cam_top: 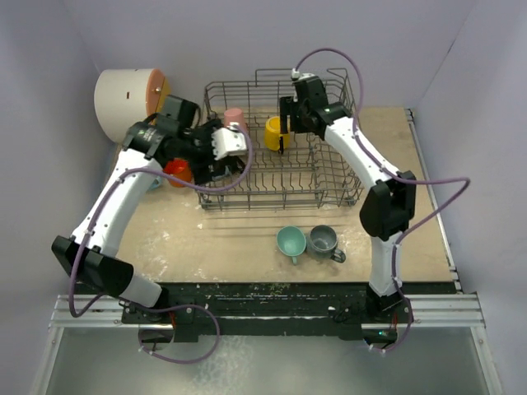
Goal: Unload the cups from the dish rack
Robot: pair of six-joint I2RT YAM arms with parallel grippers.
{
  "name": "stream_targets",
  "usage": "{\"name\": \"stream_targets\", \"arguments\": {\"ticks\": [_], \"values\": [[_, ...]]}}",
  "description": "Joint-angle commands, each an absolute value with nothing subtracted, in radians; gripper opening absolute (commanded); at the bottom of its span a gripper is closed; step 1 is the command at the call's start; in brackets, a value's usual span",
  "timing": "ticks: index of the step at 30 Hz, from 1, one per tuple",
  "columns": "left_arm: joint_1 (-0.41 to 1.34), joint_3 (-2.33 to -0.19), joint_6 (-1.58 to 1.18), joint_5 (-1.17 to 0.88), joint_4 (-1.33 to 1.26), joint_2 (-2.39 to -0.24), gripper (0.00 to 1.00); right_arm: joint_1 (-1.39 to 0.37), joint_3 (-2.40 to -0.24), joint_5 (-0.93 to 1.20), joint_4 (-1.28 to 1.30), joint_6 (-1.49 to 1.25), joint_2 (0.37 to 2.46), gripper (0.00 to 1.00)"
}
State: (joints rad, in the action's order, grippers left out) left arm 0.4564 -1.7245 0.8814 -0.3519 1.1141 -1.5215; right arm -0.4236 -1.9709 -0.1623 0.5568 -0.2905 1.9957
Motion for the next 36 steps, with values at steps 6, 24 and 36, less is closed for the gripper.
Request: {"name": "stream_targets", "arguments": {"ticks": [6,24,36], "values": [[0.167,-1.536,0.807,-0.522,0.971,-1.421,0.95,-0.477,-2.187,-0.228,0.608,-0.192,2.181,0.66],[0.166,-1.476,0.779,-0.564,0.887,-1.328,0.94,-0.486,-2.266,-0.210,0.636,-0.168,2.342,0.44],[0.166,-1.434,0.795,-0.576,0.825,-1.298,0.93,-0.502,-2.279,-0.253,0.588,-0.158,2.277,0.00]]}}
